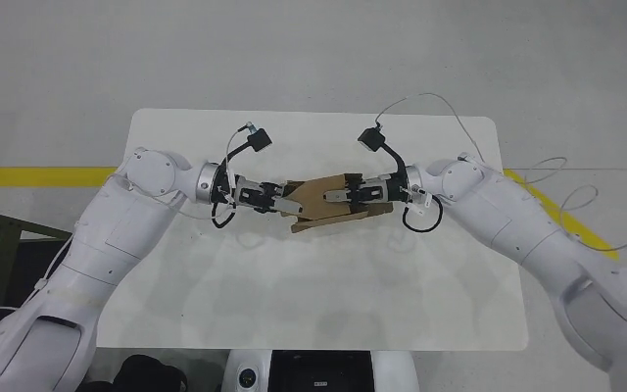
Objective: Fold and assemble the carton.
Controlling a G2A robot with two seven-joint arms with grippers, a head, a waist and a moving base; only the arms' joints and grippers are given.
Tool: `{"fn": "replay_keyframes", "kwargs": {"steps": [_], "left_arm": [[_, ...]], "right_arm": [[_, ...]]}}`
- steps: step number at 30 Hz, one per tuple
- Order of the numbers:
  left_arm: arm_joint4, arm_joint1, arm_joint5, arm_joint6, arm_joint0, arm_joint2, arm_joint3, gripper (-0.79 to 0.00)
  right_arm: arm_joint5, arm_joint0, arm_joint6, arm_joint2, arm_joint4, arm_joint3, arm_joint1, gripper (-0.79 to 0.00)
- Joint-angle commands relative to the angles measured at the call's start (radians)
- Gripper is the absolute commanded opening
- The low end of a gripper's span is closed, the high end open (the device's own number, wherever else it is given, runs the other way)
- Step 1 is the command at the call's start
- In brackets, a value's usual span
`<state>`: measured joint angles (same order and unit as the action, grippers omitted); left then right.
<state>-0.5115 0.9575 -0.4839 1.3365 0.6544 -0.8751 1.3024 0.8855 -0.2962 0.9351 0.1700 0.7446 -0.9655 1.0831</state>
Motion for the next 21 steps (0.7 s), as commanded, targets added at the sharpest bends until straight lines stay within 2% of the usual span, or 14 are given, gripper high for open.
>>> {"fn": "replay_keyframes", "kwargs": {"steps": [1, 10, 21], "left_arm": [[-0.032, -0.001, 0.011, 0.011, 0.007, -0.008, 0.009, 0.0], [-0.15, -0.004, 0.056, 0.048, 0.042, -0.046, 0.051, 0.0], [-0.186, 0.01, 0.094, 0.014, 0.059, -0.047, 0.079, 0.0]], "right_arm": [[0.007, 0.0, -0.007, 0.0, 0.001, 0.011, 0.002, -0.785], [0.034, 0.001, -0.034, 0.0, -0.01, 0.049, 0.017, -0.785], [0.059, 0.001, -0.059, 0.0, -0.013, 0.061, 0.044, -0.785]]}}
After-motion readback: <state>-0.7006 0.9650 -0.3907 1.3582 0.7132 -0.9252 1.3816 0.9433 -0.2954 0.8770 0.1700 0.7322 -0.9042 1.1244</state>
